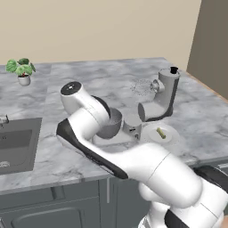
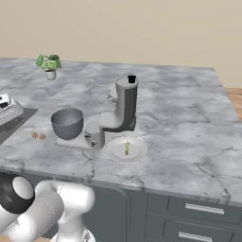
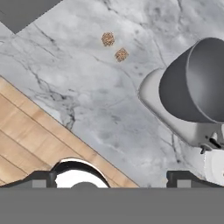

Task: Add butter and sugar cubes to the stand mixer bowl and then turn on the stand mixer to begin making frosting.

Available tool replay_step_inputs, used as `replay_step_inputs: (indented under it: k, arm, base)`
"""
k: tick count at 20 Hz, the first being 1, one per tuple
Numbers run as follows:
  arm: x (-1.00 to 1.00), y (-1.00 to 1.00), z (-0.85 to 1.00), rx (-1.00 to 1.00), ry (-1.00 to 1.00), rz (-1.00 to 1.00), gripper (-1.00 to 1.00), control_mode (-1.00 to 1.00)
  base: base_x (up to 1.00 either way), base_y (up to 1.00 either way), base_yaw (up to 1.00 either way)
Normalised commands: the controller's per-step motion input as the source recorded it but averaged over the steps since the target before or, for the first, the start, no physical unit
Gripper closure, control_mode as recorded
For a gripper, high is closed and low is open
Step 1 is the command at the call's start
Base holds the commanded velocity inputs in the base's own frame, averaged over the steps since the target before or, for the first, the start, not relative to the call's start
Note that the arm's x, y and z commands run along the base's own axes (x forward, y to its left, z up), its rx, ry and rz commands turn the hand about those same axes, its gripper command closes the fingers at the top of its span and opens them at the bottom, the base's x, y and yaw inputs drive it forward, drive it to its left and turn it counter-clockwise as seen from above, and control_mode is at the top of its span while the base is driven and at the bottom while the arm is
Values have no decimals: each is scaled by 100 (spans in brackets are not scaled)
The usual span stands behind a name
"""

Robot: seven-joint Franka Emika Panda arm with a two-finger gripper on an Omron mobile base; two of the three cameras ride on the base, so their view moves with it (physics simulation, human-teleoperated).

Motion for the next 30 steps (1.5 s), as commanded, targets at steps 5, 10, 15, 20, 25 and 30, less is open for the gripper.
replay_step_inputs:
  k: [5, 10, 15, 20, 25, 30]
  arm:
    - [55, 31, -29, 0, 23, 1, -100, -100]
    - [53, 39, -26, 0, 22, 0, -100, -100]
    - [39, 40, -18, 0, 13, 0, -100, -100]
    - [47, 30, -15, 0, 6, 0, -100, -100]
    - [44, 14, -24, -2, 0, -4, -100, -100]
    - [30, 6, -31, -4, 0, -5, -100, -100]
  base:
    - [0, 0, 0]
    - [0, 0, 0]
    - [0, 0, 0]
    - [0, 0, 0]
    - [0, 0, 0]
    - [0, 0, 0]
